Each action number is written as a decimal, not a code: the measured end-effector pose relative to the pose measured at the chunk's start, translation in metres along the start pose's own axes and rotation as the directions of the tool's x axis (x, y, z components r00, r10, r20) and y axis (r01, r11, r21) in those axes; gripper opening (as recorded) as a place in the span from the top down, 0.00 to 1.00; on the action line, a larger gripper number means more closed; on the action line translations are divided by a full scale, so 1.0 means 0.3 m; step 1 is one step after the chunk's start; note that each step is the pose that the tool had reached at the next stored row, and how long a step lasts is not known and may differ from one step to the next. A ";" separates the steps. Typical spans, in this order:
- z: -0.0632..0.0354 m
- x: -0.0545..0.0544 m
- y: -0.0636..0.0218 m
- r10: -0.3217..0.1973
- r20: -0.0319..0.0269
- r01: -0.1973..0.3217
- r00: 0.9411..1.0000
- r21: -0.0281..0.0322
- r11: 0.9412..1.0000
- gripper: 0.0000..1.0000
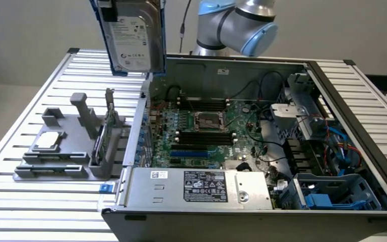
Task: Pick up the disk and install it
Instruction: 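Pick up the disk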
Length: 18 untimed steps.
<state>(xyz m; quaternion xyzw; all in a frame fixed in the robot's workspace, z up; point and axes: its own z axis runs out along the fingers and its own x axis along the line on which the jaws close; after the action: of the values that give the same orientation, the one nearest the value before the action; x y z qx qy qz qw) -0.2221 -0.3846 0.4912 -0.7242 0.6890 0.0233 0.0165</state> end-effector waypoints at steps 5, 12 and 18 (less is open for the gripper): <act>-0.003 0.034 -0.065 0.000 0.000 0.000 1.000 0.000 1.000 0.67; -0.006 0.082 -0.152 0.000 0.000 0.000 1.000 0.000 1.000 0.67; -0.009 0.126 -0.225 0.000 0.000 0.000 1.000 0.000 1.000 0.67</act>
<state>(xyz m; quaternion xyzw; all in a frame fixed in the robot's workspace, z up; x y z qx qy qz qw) -0.1528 -0.4190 0.4912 -0.7243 0.6889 0.0233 0.0164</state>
